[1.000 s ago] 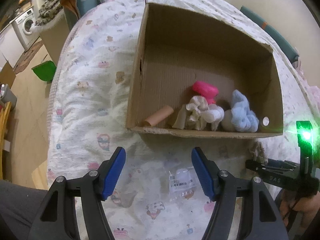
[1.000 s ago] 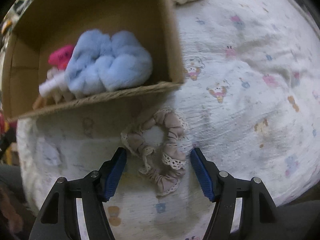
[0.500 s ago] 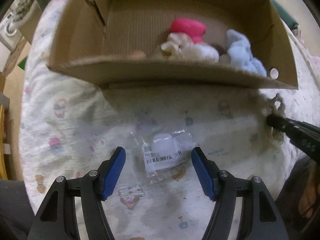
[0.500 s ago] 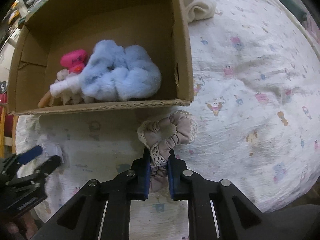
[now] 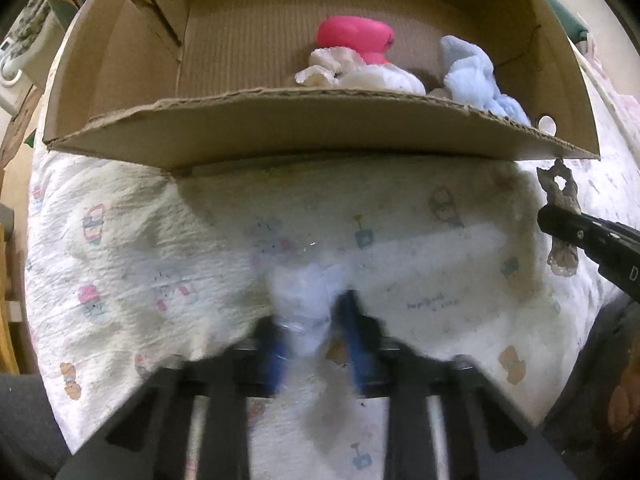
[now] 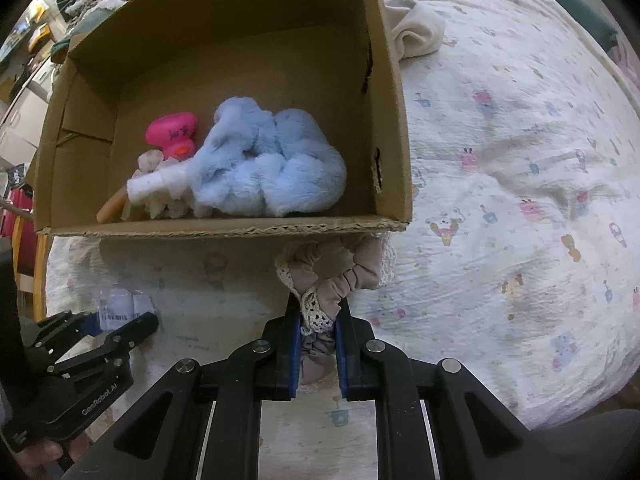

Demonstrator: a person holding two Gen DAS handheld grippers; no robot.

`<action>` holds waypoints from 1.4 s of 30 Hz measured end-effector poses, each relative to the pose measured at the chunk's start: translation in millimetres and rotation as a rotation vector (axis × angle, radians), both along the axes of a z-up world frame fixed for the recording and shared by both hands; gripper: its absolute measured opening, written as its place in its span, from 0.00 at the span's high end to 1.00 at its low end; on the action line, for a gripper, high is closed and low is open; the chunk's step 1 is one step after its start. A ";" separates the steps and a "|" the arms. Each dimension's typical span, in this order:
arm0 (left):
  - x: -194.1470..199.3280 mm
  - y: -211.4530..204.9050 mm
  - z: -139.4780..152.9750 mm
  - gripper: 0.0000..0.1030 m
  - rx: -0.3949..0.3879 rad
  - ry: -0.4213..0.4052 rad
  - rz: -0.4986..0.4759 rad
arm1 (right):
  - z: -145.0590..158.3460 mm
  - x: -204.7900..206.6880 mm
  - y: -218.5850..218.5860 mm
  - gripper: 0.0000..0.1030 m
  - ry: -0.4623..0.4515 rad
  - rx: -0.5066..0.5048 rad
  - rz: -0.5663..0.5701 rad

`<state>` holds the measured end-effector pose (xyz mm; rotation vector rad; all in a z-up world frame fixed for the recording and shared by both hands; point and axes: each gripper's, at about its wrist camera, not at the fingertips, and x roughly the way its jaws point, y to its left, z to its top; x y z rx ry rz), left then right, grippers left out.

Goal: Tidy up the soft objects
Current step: 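Grasp the beige lace scrunchie with the right gripper while the left gripper grasps the clear bag, then lift and carry the scrunchie into the box while the left gripper carries the bag in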

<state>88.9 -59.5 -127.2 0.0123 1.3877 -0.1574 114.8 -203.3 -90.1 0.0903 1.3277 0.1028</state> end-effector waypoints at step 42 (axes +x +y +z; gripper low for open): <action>24.1 46.8 180.8 0.94 0.010 -0.492 0.076 | 152.7 -11.6 -5.4 0.85 -0.430 0.341 0.073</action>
